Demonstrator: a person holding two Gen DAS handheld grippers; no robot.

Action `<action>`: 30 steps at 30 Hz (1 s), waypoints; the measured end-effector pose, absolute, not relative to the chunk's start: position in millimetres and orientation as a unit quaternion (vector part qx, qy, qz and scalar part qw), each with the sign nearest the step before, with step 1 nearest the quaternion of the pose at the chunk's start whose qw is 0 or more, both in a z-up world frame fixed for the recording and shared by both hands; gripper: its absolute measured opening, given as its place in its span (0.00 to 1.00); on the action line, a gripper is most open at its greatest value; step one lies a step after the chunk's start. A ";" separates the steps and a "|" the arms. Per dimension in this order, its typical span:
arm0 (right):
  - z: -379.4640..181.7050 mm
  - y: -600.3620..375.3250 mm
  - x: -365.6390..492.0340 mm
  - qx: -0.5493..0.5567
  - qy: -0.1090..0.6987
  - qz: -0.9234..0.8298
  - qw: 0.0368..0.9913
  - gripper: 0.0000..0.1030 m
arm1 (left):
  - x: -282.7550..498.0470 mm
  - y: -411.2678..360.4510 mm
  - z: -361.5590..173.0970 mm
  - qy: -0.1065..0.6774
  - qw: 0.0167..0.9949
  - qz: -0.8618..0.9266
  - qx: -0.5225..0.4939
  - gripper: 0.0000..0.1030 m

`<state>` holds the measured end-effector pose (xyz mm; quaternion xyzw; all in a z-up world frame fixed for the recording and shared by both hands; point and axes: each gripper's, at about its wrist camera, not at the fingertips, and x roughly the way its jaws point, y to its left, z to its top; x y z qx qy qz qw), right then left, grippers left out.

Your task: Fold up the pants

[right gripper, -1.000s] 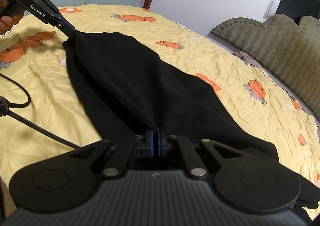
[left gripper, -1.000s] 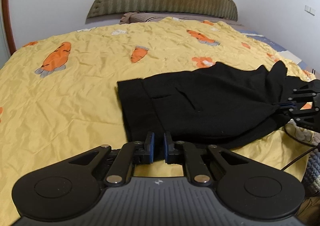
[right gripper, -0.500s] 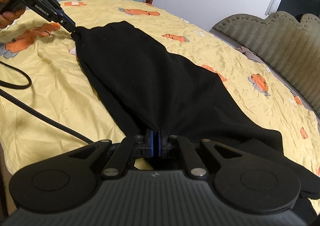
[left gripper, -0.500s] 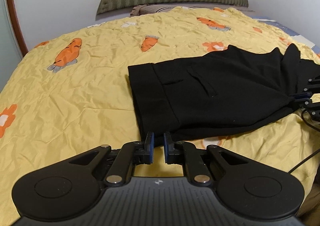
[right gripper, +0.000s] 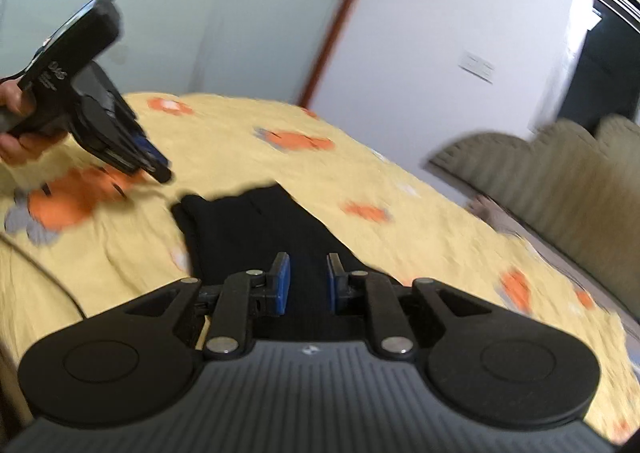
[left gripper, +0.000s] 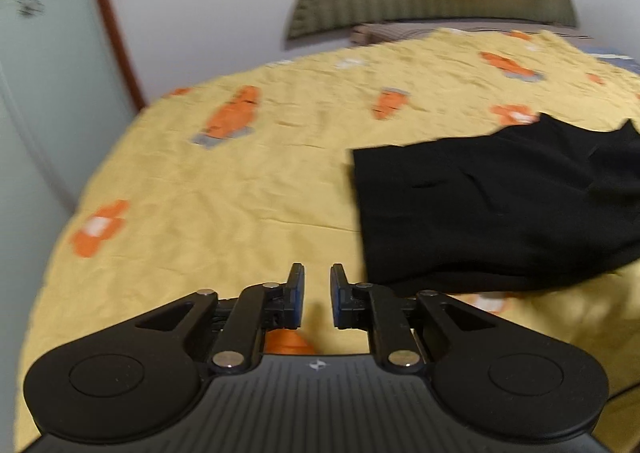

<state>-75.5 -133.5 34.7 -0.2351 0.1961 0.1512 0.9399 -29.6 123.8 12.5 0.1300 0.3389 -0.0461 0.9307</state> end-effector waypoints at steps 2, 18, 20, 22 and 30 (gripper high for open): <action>24.9 -104.5 -59.8 -0.256 0.194 0.165 0.933 0.15 | -31.3 125.6 13.5 0.331 0.931 -0.014 0.149 0.36; -46.0 -9.7 -4.2 -0.397 0.234 0.150 0.875 0.15 | -32.8 125.5 16.1 0.288 0.933 0.053 0.209 0.84; -48.1 -10.7 -2.9 -0.401 0.235 0.151 0.873 0.06 | -31.4 126.4 16.1 0.291 0.933 0.058 0.205 0.84; -45.8 -11.7 -4.4 -0.393 0.226 0.151 0.878 0.06 | -30.5 127.3 16.5 0.293 0.932 0.061 0.203 0.84; -36.4 -6.3 -16.9 -0.365 0.213 0.176 0.889 0.06 | -26.1 128.9 17.8 0.310 0.929 0.071 0.190 0.84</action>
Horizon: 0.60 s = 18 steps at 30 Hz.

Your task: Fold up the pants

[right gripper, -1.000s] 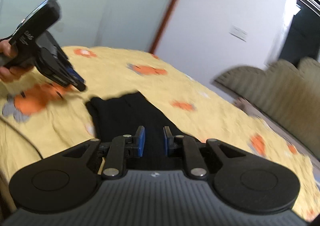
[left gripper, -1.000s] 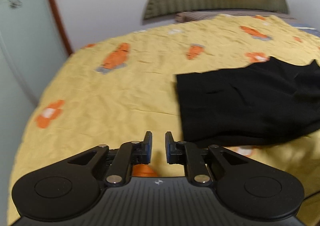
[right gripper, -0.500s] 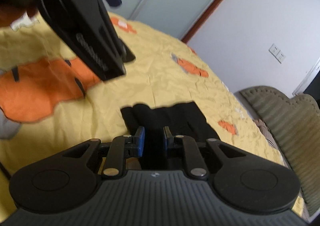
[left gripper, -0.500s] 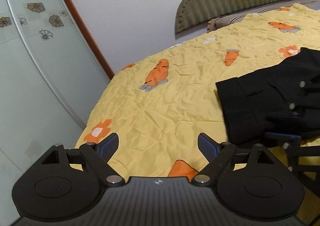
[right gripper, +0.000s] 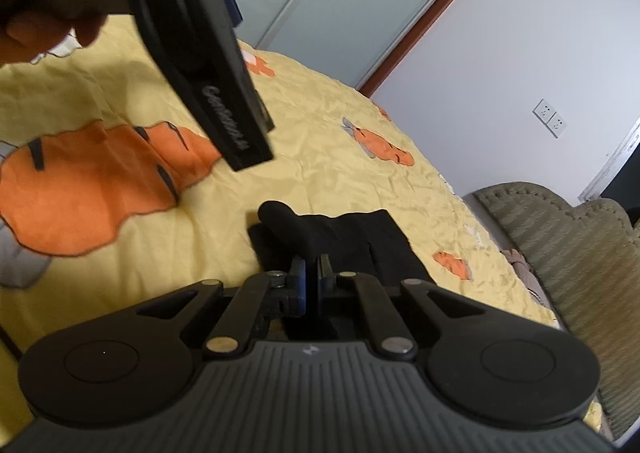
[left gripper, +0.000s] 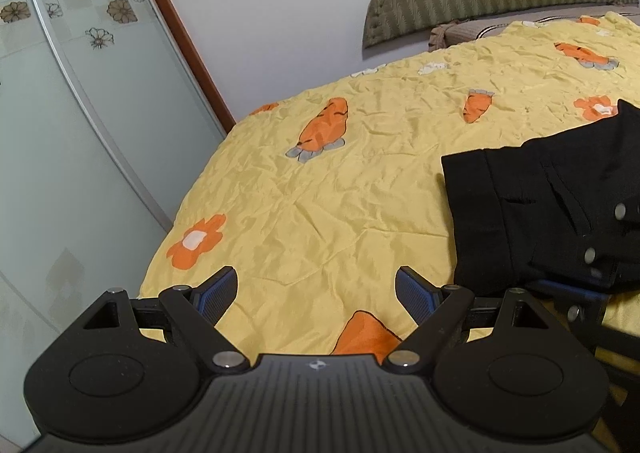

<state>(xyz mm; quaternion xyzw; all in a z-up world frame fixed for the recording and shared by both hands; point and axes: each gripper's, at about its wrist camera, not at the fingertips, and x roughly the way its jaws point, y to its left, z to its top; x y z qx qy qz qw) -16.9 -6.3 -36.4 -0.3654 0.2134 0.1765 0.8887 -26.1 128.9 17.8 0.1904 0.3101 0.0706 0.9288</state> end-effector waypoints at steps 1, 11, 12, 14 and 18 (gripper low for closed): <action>-38.5 -5.0 -17.6 -0.368 0.214 0.177 0.887 0.07 | -25.6 127.9 17.6 0.312 0.928 0.073 0.191 0.84; -32.8 -22.8 -44.0 -0.317 0.204 0.189 0.907 0.00 | -23.8 91.9 48.0 0.294 0.947 -0.004 0.130 0.84; -22.4 -40.3 -51.5 -0.291 0.199 0.174 0.919 0.01 | -23.9 81.8 50.2 0.291 0.949 -0.032 0.119 0.84; -6.1 -78.7 -70.1 -0.261 0.183 0.115 0.941 0.03 | -22.0 55.3 51.5 0.295 0.945 -0.095 0.102 0.84; 21.1 -169.8 -108.2 -0.189 0.214 -0.012 0.958 0.09 | -19.7 -12.7 41.3 0.315 0.926 -0.187 0.097 0.84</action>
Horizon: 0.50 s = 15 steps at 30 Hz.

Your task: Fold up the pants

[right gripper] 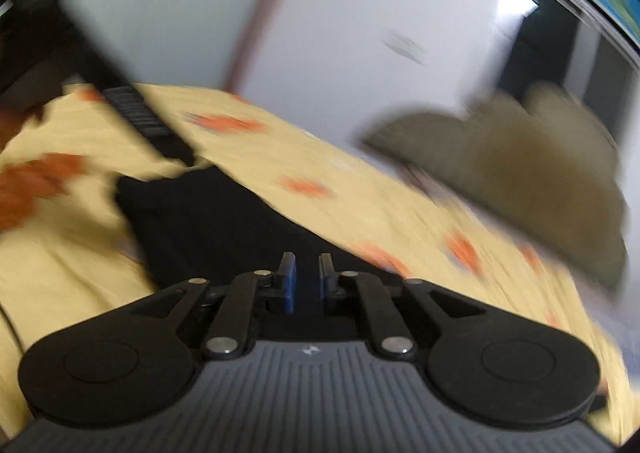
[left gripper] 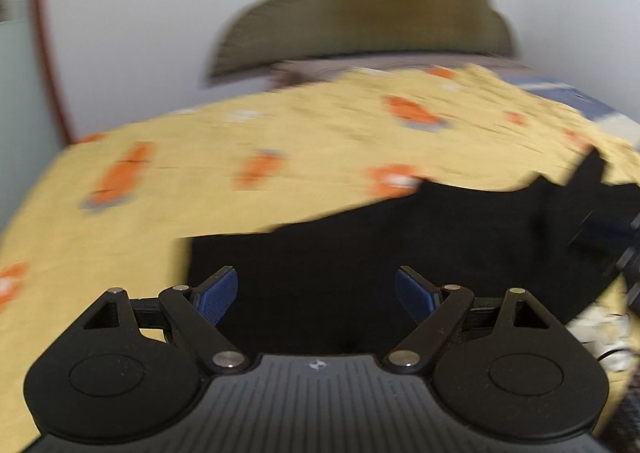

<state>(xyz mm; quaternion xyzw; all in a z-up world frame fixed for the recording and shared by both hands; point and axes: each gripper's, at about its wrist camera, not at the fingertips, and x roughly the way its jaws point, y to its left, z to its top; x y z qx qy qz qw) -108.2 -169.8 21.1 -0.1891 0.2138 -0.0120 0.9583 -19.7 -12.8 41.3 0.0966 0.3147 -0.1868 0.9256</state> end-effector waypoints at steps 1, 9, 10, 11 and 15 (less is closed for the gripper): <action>28.6 -192.5 -120.4 -0.168 0.226 -0.039 0.959 0.09 | -20.3 -31.1 37.6 0.314 0.922 -0.202 0.105 0.84; 111.6 -315.7 -256.3 -0.020 0.181 -0.161 0.970 0.38 | -13.9 -117.7 10.5 0.327 0.903 -0.256 0.116 0.84; 107.6 -329.4 -259.0 0.035 0.172 -0.141 0.974 0.41 | -14.0 -122.9 8.3 0.328 0.903 -0.251 0.118 0.84; 97.9 -340.9 -255.5 0.078 0.175 -0.131 0.973 0.42 | -15.3 -125.9 6.4 0.327 0.905 -0.244 0.122 0.84; 29.8 -380.9 -213.4 0.192 0.213 -0.144 0.947 0.41 | -23.6 -130.2 1.4 0.314 0.906 -0.245 0.146 0.84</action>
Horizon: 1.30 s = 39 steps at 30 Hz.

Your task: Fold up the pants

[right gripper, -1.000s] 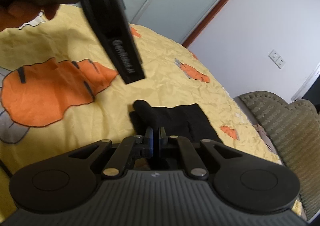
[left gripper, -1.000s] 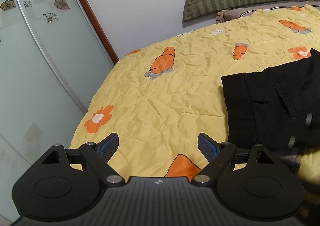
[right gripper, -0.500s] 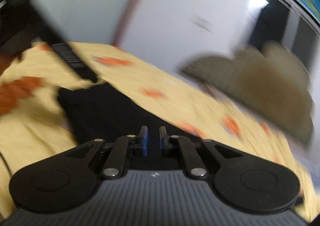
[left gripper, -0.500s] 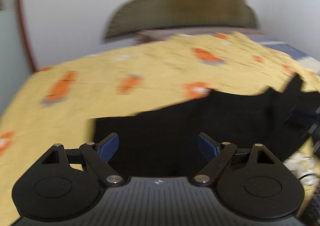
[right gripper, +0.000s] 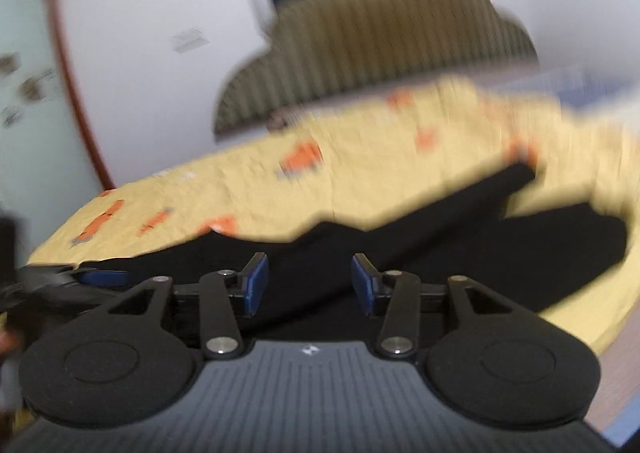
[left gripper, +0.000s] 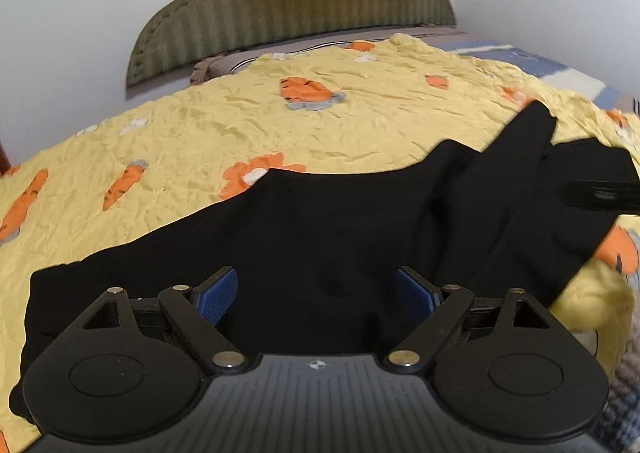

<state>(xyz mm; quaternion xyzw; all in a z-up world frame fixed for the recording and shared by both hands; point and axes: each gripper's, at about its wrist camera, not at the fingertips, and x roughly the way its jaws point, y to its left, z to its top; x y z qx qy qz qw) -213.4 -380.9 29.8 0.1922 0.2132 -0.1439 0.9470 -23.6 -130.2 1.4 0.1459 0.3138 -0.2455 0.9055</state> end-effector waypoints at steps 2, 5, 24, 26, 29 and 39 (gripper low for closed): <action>-3.4 -397.1 -191.9 0.246 0.220 -0.162 0.930 0.42 | -31.7 -133.2 -1.1 0.305 0.901 -0.261 0.164 0.84; -38.9 -418.5 -179.7 0.343 0.204 -0.165 0.902 0.43 | -40.0 -141.2 -5.9 0.292 0.894 -0.284 0.185 0.84; -47.3 -437.8 -188.0 0.438 0.139 -0.203 0.865 0.06 | -57.1 -209.1 -30.7 0.292 0.855 -0.354 0.242 0.31; -44.0 -434.9 -193.7 0.433 0.137 -0.204 0.867 0.06 | -58.6 -209.6 -31.3 0.293 0.855 -0.357 0.234 0.22; -41.4 -431.3 -204.8 0.422 0.136 -0.213 0.871 0.06 | -59.1 -205.8 -30.2 0.301 0.854 -0.364 0.219 0.14; -43.7 -453.7 -239.9 0.424 0.132 -0.249 0.861 0.08 | -57.6 -202.3 -32.6 0.317 0.849 -0.370 0.204 0.10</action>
